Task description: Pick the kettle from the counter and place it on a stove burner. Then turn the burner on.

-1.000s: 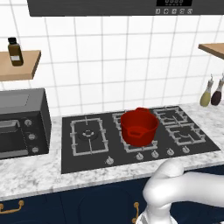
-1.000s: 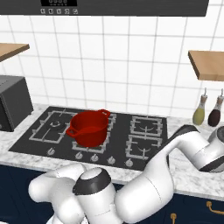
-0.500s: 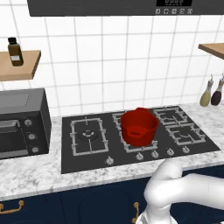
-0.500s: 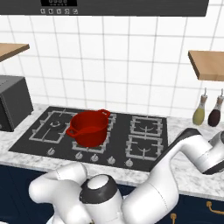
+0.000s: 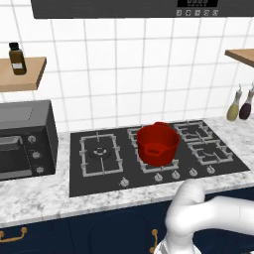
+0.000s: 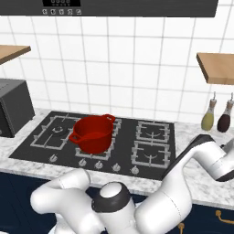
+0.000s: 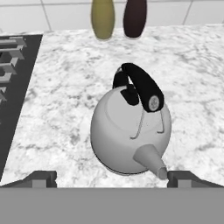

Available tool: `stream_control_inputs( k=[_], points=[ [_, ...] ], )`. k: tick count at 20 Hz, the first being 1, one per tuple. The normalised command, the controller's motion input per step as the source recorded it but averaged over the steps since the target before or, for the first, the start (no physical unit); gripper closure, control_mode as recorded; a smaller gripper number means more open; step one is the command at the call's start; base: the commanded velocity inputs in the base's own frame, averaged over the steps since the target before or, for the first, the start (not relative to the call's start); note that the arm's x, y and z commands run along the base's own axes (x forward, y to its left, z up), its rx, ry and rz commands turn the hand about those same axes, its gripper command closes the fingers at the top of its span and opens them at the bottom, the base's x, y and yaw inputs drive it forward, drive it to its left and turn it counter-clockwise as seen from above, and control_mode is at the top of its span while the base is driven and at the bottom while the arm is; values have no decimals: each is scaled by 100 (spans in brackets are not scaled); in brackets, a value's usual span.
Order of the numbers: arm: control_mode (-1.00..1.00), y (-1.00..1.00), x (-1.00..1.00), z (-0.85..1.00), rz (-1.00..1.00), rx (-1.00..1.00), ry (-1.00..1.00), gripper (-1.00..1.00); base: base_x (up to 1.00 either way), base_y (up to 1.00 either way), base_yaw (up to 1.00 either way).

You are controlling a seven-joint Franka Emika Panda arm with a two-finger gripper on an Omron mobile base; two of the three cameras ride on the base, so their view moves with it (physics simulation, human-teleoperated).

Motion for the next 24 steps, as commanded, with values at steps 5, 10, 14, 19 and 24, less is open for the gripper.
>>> stream_control_inputs(
  k=[5,10,14,19,24],
  points=[
    [-100,-21,14,-5,1,0,0,-100,0,0,0],
    [-100,-5,23,-12,6,0,0,-100,0,0,0],
    [-100,-12,20,-11,7,1,0,-100,0,0,0],
    [-100,-21,17,-5,9,3,0,-100,0,0,0],
    [-100,-14,19,-2,8,1,0,-100,0,0,0]
  ],
)
